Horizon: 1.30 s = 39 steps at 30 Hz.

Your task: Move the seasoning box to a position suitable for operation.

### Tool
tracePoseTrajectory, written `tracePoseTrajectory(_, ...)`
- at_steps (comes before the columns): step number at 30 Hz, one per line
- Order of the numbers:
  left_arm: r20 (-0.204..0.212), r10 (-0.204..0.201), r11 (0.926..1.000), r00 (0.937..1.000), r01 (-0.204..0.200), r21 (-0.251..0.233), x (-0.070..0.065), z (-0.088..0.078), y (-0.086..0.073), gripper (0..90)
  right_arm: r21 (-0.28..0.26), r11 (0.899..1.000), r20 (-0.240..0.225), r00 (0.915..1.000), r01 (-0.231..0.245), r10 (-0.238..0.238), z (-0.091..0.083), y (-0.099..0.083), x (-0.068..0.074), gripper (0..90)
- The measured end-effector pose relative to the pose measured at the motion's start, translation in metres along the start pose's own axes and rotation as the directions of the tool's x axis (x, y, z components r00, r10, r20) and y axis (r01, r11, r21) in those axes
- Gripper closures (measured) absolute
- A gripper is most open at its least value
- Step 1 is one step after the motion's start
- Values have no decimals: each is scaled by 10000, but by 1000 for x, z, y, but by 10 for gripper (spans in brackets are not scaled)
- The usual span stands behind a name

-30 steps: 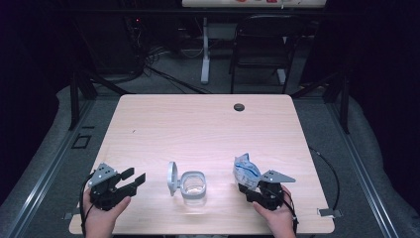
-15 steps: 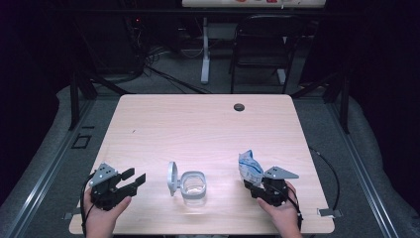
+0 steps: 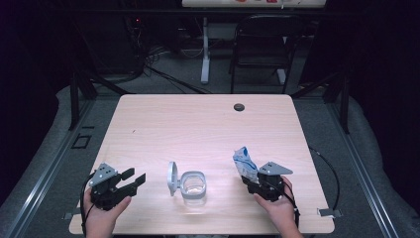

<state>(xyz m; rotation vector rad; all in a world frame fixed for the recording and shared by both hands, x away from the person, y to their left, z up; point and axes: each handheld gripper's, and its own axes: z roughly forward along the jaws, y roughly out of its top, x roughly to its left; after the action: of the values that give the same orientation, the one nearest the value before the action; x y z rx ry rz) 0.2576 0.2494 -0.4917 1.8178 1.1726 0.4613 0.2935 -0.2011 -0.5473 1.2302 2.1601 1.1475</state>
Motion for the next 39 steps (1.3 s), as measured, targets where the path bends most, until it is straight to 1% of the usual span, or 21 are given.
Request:
tracePoseTrajectory(3, -26, -6, 10000, 10000, 6, 35, 0, 0, 0, 502, -60, 9997, 82, 9997, 236, -235, 0, 3, 1, 528)
tracePoseTrajectory(4, -23, -10, 10000, 10000, 10, 7, 0, 0, 0, 502, -51, 9993, 94, 9992, 380, -380, 0, 4, 0, 528)
tracePoseTrajectory(5, -23, -14, 10000, 10000, 14, 12, 0, 0, 0, 502, -134, 9992, 122, 9993, 367, -365, 1, 5, 1, 528)
tracePoseTrajectory(6, -30, -9, 10000, 10000, 9, 44, 0, 0, 0, 502, -39, 9986, 184, 9985, 525, -524, 0, 7, 1, 528)
tracePoseTrajectory(10, -33, -9, 10000, 10000, 9, 55, 1, 0, 0, 502, -86, 9943, 461, 9933, 1063, -1058, 1, 11, 5, 528)
tracePoseTrajectory(16, -28, -11, 10000, 10000, 11, 41, 0, 0, 0, 502, -15, 9863, 602, 9845, 1652, -1648, 2, 17, 12, 528)
tracePoseTrajectory(19, -29, 0, 10000, 10000, 0, 27, 0, 0, 0, 502, -61, 9845, 635, 9826, 1755, -1748, 3, 19, 15, 528)
tracePoseTrajectory(26, -29, 5, 10000, 10000, -5, 29, 1, 0, 0, 502, 64, 9756, 816, 9723, 2192, -2190, 4, 26, 19, 527)
tracePoseTrajectory(33, -31, 7, 10000, 10000, -7, 20, 1, -1, 0, 501, 59, 9731, 848, 9695, 2303, -2299, 6, 32, 22, 527)
tracePoseTrajectory(39, -33, 21, 10000, 10000, -21, 23, 1, 0, 1, 501, 130, 9643, 816, 9609, 2643, -2645, 8, 35, 27, 528)
